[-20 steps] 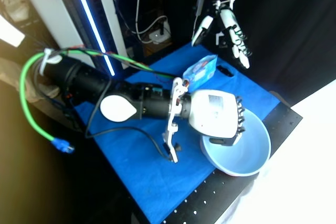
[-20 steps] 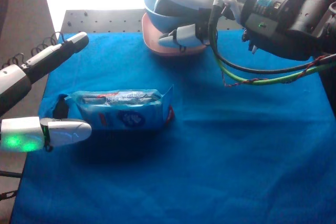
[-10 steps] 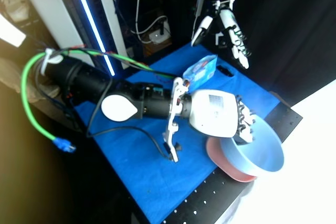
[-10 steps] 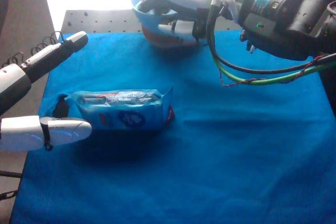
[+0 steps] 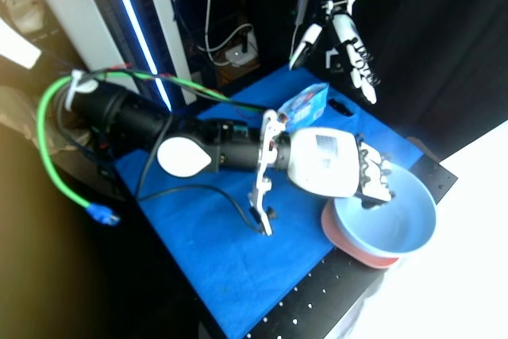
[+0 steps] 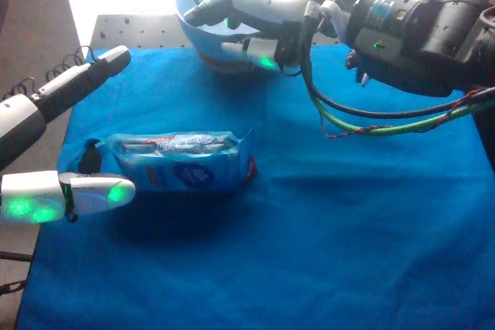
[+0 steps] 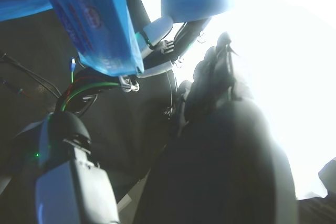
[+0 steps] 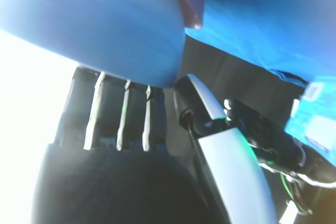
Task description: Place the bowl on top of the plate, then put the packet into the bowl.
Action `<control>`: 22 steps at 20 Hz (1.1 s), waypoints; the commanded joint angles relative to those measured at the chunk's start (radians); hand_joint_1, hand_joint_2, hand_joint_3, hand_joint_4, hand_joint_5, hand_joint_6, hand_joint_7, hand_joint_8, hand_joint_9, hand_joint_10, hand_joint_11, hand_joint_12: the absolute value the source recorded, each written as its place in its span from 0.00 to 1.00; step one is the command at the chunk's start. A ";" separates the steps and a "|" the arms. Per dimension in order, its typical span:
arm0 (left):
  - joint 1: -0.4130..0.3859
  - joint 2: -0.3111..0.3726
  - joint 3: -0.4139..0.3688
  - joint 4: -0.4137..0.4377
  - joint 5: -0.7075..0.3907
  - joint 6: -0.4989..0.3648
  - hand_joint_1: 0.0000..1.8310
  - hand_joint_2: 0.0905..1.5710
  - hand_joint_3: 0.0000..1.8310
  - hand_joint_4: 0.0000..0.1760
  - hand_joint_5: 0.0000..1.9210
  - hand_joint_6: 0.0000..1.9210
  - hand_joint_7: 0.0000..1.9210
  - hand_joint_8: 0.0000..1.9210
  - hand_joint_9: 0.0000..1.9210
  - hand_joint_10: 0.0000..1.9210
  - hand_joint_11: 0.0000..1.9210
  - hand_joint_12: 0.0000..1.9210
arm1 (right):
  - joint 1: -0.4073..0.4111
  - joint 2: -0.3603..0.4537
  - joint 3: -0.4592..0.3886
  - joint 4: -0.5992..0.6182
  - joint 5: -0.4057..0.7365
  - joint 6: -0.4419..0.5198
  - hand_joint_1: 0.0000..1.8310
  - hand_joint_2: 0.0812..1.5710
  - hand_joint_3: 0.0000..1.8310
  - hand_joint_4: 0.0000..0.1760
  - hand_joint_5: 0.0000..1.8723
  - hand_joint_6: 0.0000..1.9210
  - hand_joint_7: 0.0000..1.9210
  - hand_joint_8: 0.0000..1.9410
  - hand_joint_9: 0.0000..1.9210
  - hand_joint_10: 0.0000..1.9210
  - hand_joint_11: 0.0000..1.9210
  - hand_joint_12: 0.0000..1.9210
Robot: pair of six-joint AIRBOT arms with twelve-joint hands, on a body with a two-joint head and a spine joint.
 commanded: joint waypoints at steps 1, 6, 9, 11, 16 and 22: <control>-0.010 -0.004 -0.002 -0.013 -0.123 -0.006 0.40 0.56 0.00 0.62 0.00 0.00 0.00 0.00 0.00 0.00 0.00 0.00 | 0.014 0.015 -0.003 0.023 0.106 0.001 0.30 0.94 0.00 0.13 0.22 0.00 0.30 0.00 0.29 0.25 0.15 0.67; -0.009 -0.004 -0.005 -0.016 -0.125 -0.006 0.40 0.56 0.00 0.62 0.00 0.00 0.00 0.00 0.00 0.00 0.00 0.00 | 0.005 0.059 -0.035 0.020 0.108 0.001 0.21 0.90 0.00 0.20 0.17 0.00 0.22 0.00 0.28 0.02 0.07 0.60; -0.009 -0.004 -0.005 -0.019 -0.125 -0.006 0.40 0.55 0.00 0.71 0.00 0.00 0.00 0.00 0.00 0.00 0.00 0.00 | -0.001 0.095 -0.068 0.017 0.133 0.001 0.19 0.83 0.00 0.45 0.10 0.00 0.13 0.00 0.22 0.00 0.03 0.53; -0.009 -0.004 -0.005 -0.022 -0.124 -0.005 0.40 0.55 0.00 0.72 0.00 0.00 0.00 0.00 0.00 0.00 0.00 0.00 | -0.005 0.133 -0.099 0.019 0.174 0.001 0.14 0.76 0.00 0.71 0.04 0.00 0.05 0.00 0.10 0.00 0.00 0.29; -0.008 -0.004 0.005 -0.015 -0.076 0.001 0.43 0.51 0.00 0.46 0.00 0.00 0.00 0.00 0.00 0.00 0.00 0.00 | -0.047 0.237 -0.190 0.118 0.305 0.001 0.11 0.67 0.00 1.00 0.00 0.00 0.00 0.00 0.00 0.00 0.00 0.00; -0.124 -0.026 0.060 0.118 0.082 0.001 0.44 0.44 0.00 0.59 0.00 0.00 0.00 0.00 0.00 0.00 0.00 0.00 | -0.202 0.368 -0.315 0.279 0.546 0.001 0.11 0.66 0.00 0.88 0.00 0.00 0.00 0.00 0.00 0.00 0.00 0.00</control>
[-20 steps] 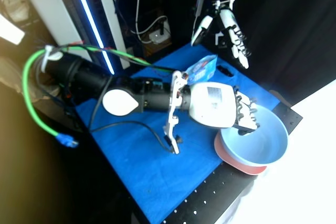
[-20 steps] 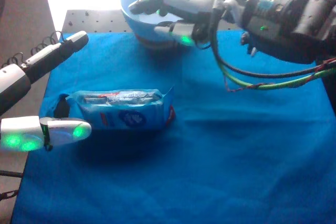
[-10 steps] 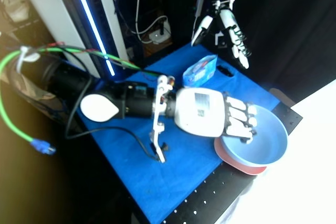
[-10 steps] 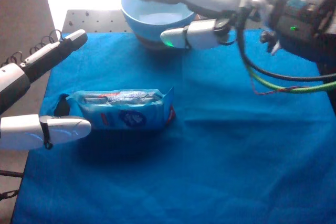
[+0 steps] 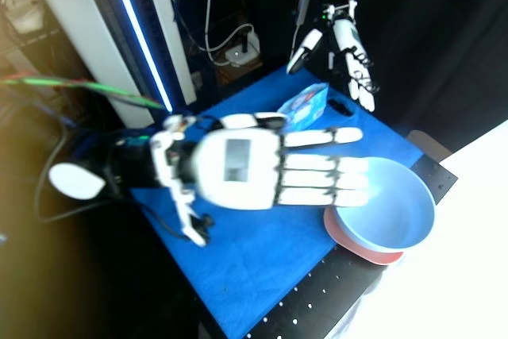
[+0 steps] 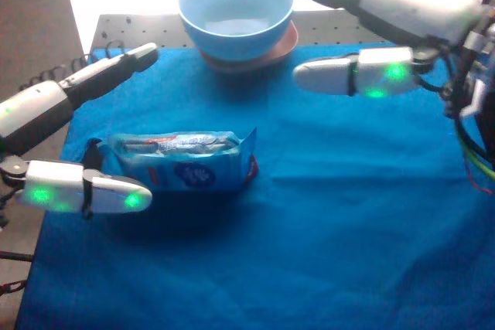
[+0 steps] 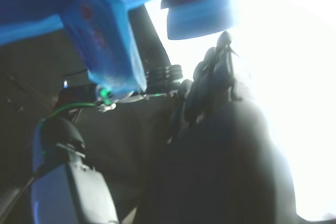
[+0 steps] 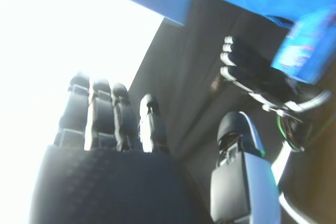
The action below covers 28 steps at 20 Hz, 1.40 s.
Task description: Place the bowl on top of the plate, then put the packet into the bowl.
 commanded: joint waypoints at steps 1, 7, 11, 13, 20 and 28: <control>-0.014 -0.013 0.005 -0.001 -0.065 -0.006 0.42 0.43 0.00 0.50 0.00 0.00 0.00 0.00 0.00 0.00 0.00 0.00 | -0.004 0.013 -0.011 0.053 0.185 0.005 0.11 0.66 0.00 0.81 0.00 0.00 0.00 0.00 0.00 0.00 0.00 0.00; -0.082 -0.072 0.058 0.078 0.043 -0.038 0.54 0.57 0.00 0.00 0.29 0.01 0.34 0.02 0.34 0.03 0.28 0.16 | -0.166 0.074 -0.103 0.207 0.388 0.005 0.19 0.73 0.01 0.59 0.00 0.00 0.00 0.00 0.00 0.00 0.00 0.00; -0.108 -0.101 0.086 0.075 0.064 -0.039 0.74 0.67 0.00 0.00 0.52 0.41 0.54 0.48 0.53 0.52 0.33 0.52 | -0.217 0.079 -0.126 0.261 0.425 0.005 0.23 0.77 0.01 0.63 0.00 0.00 0.00 0.00 0.00 0.00 0.00 0.00; -0.126 -0.102 0.093 0.075 0.058 -0.039 0.69 0.69 0.00 0.00 0.54 0.40 0.48 0.61 0.48 0.54 0.40 0.66 | -0.243 0.079 -0.129 0.285 0.434 0.005 0.17 0.79 0.01 0.58 0.00 0.00 0.00 0.00 0.00 0.00 0.00 0.00; -0.189 -0.050 0.089 0.075 -0.075 -0.038 0.75 0.70 0.00 0.00 0.49 0.44 0.48 0.58 0.47 0.66 0.39 0.61 | -0.296 0.083 -0.149 0.330 0.450 0.005 0.13 0.82 0.01 0.56 0.00 0.00 0.00 0.00 0.00 0.00 0.00 0.00; -0.394 -0.058 0.177 0.049 -0.031 0.037 0.76 0.64 0.00 0.00 0.56 0.43 0.64 0.25 0.53 0.53 0.36 0.63 | -0.317 0.080 -0.153 0.351 0.458 0.005 0.10 0.83 0.00 0.77 0.00 0.00 0.00 0.00 0.00 0.00 0.00 0.00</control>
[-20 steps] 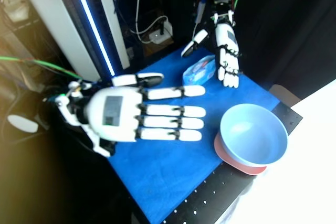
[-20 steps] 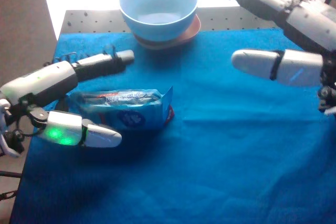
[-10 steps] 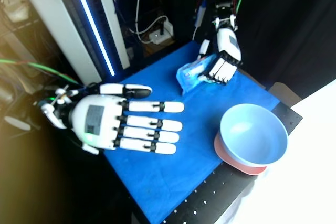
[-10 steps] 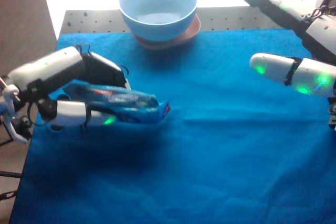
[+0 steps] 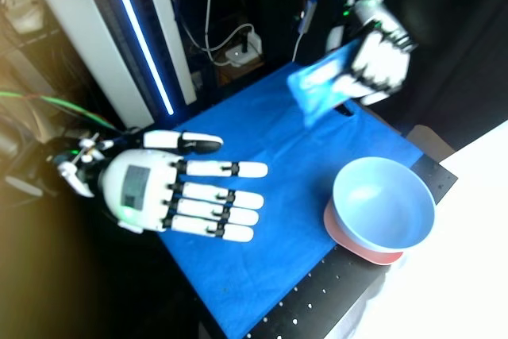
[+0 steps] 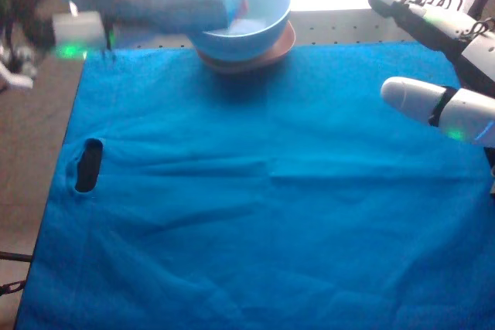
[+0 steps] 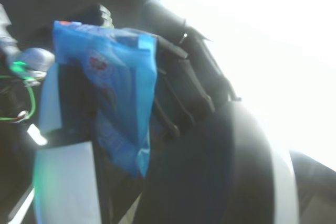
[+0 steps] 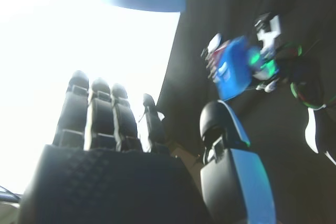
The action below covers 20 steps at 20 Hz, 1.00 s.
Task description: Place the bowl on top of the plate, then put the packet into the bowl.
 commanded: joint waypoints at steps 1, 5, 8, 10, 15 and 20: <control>-0.032 -0.021 0.024 -0.021 -0.055 -0.005 0.76 0.64 0.00 0.00 0.55 0.43 0.67 0.18 0.54 0.53 0.35 0.63 | 0.006 -0.004 -0.002 0.004 0.126 0.006 0.10 0.84 0.00 0.71 0.00 0.00 0.00 0.00 0.00 0.00 0.00 0.00; -0.208 -0.136 0.166 0.059 0.177 -0.005 0.76 0.64 0.00 0.00 0.52 0.45 0.63 0.27 0.59 0.46 0.52 0.50 | -0.003 -0.008 -0.001 0.007 0.126 0.006 0.10 0.81 0.00 0.88 0.00 0.00 0.00 0.00 0.00 0.00 0.00 0.00; -0.287 -0.235 0.282 0.092 0.338 -0.005 0.76 0.65 0.00 0.00 0.52 0.45 0.59 0.33 0.56 0.51 0.49 0.50 | -0.004 -0.017 0.011 0.007 0.126 0.007 0.10 0.83 0.00 0.63 0.00 0.00 0.01 0.00 0.01 0.00 0.01 0.00; -0.313 -0.293 0.355 0.097 0.423 -0.005 0.76 0.65 0.00 0.00 0.53 0.44 0.58 0.36 0.55 0.52 0.47 0.48 | -0.004 -0.026 0.019 0.007 0.126 0.007 0.11 0.83 0.00 0.66 0.00 0.00 0.01 0.00 0.01 0.00 0.02 0.01; -0.324 -0.325 0.407 0.118 0.512 -0.004 0.62 0.66 0.00 0.00 0.41 0.23 0.46 0.27 0.47 0.21 0.27 0.68 | -0.004 -0.038 0.022 0.007 0.126 0.014 0.09 0.88 0.01 0.31 0.00 0.00 0.00 0.00 0.00 0.00 0.04 0.02; -0.323 -0.348 0.426 0.119 0.528 -0.004 0.50 0.63 0.00 0.00 0.36 0.00 0.45 0.00 0.47 0.08 0.27 0.62 | -0.004 -0.042 0.026 0.006 0.126 0.015 0.08 0.88 0.01 0.30 0.00 0.00 0.01 0.00 0.02 0.00 0.05 0.02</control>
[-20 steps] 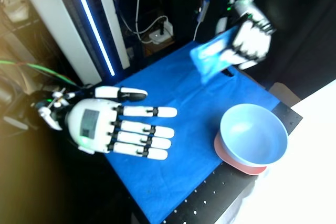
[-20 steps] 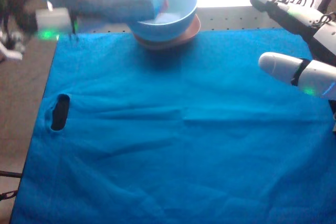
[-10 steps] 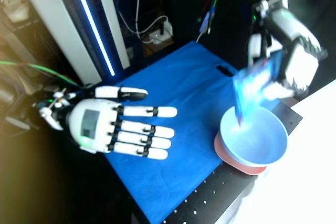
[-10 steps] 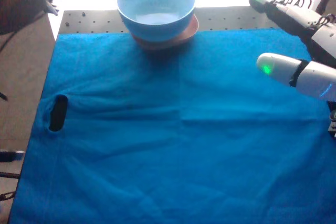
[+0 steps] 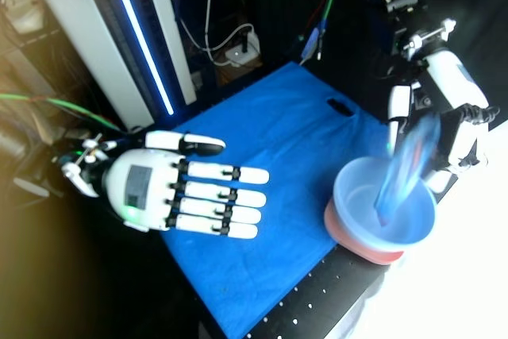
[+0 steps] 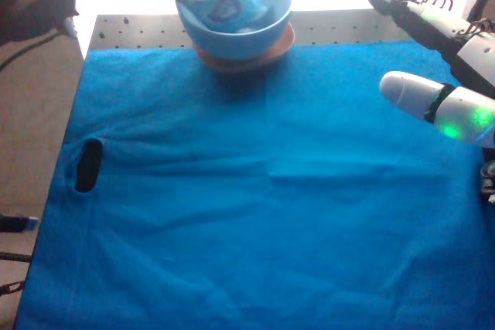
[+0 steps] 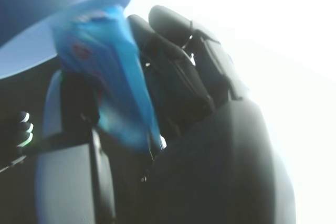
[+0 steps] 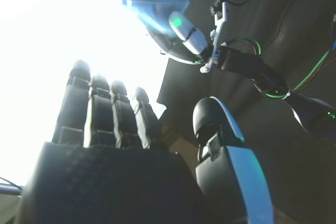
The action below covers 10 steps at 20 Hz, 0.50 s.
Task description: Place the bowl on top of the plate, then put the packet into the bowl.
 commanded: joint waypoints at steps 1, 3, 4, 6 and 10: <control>-0.018 -0.004 0.005 -0.012 -0.114 -0.003 0.49 0.62 0.00 0.03 0.35 0.00 0.43 0.00 0.46 0.07 0.26 0.61 | 0.002 -0.012 0.004 0.007 0.088 0.005 0.09 0.89 0.01 0.27 0.00 0.00 0.01 0.00 0.02 0.00 0.05 0.02; -0.017 -0.005 0.004 -0.012 -0.119 -0.003 0.47 0.61 0.00 0.12 0.31 0.00 0.38 0.00 0.41 0.04 0.16 0.62 | 0.002 -0.013 0.005 0.007 0.088 0.005 0.09 0.88 0.00 0.31 0.00 0.00 0.01 0.00 0.02 0.00 0.06 0.02; -0.014 -0.004 0.001 -0.012 -0.128 -0.004 0.46 0.60 0.00 0.30 0.28 0.00 0.36 0.00 0.38 0.02 0.11 0.61 | 0.002 -0.013 0.005 0.007 0.088 0.005 0.07 0.88 0.00 0.39 0.00 0.00 0.00 0.00 0.01 0.00 0.05 0.02; -0.002 0.006 -0.016 -0.012 -0.154 -0.004 0.45 0.58 0.00 0.55 0.24 0.00 0.31 0.00 0.33 0.00 0.03 0.57 | 0.002 -0.012 0.005 0.007 0.088 0.005 0.07 0.88 0.00 0.39 0.00 0.00 0.00 0.00 0.00 0.00 0.03 0.01; 0.053 0.080 -0.117 -0.015 -0.270 -0.004 0.35 0.52 0.00 0.99 0.06 0.00 0.06 0.00 0.11 0.00 0.00 0.38 | 0.002 -0.005 0.002 0.007 0.088 0.006 0.12 0.88 0.00 0.33 0.00 0.00 0.01 0.00 0.01 0.00 0.04 0.01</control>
